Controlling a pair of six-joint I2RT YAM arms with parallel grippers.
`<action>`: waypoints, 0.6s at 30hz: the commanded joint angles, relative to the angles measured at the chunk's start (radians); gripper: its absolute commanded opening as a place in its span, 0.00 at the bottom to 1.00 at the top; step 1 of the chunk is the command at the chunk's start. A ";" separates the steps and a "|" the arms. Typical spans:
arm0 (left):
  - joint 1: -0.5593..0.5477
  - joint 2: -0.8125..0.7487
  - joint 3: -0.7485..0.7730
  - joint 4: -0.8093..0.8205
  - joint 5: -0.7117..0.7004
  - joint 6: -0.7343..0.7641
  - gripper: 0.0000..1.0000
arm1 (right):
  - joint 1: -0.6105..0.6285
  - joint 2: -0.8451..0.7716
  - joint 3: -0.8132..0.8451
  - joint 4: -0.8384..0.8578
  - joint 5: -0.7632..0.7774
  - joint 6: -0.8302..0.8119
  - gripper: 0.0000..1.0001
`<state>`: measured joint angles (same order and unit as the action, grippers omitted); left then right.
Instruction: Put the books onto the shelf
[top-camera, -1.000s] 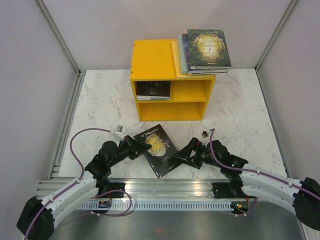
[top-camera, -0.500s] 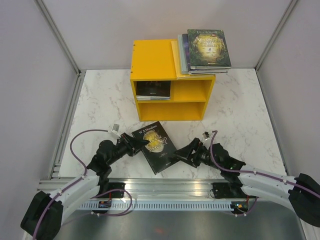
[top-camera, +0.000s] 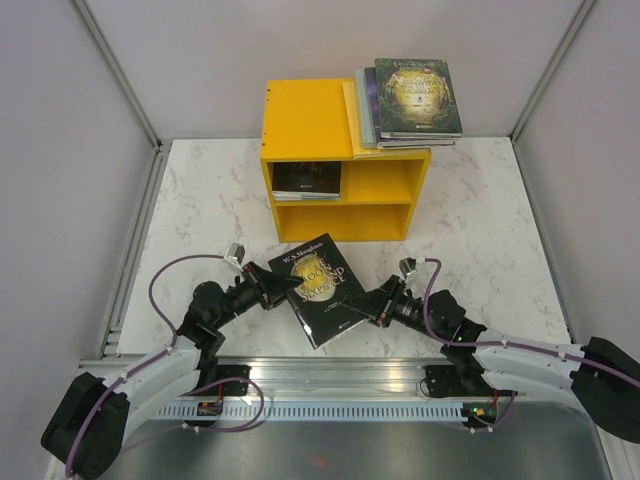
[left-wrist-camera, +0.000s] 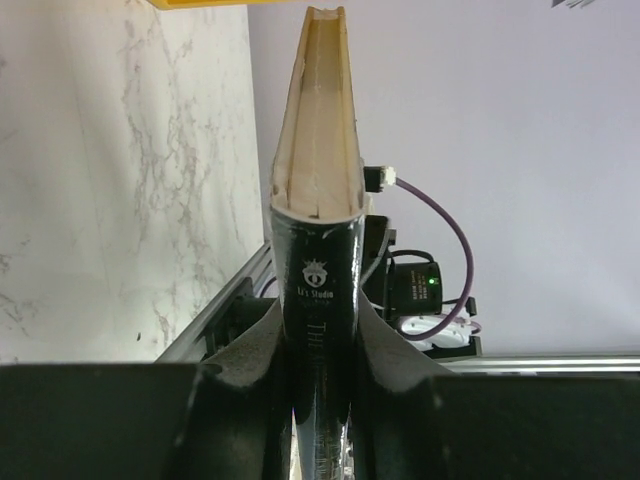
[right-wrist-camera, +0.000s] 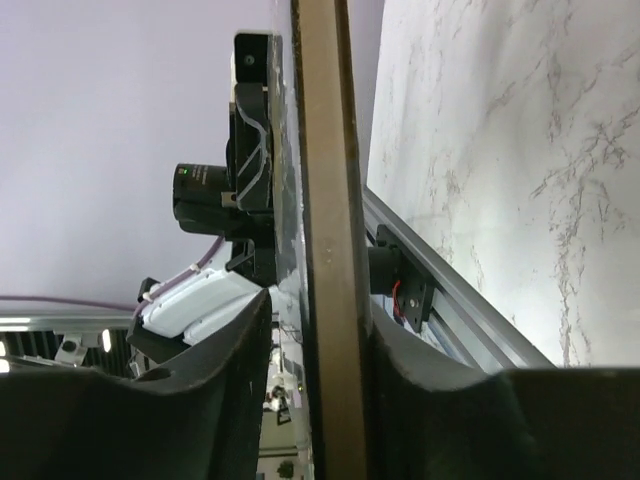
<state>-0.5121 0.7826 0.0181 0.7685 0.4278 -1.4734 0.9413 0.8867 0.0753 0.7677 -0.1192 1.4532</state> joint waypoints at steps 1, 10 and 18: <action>0.000 -0.014 -0.079 0.069 0.043 -0.010 0.02 | 0.013 -0.015 0.050 0.140 -0.008 0.012 0.30; 0.006 -0.080 0.109 -0.475 0.019 0.269 0.34 | 0.013 -0.253 0.044 -0.062 -0.002 -0.024 0.00; 0.009 -0.268 0.262 -0.879 -0.124 0.418 1.00 | 0.013 -0.515 0.294 -0.598 0.190 -0.056 0.00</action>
<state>-0.5098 0.5877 0.1947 0.1356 0.3931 -1.2022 0.9520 0.4492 0.1761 0.2142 -0.0360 1.4212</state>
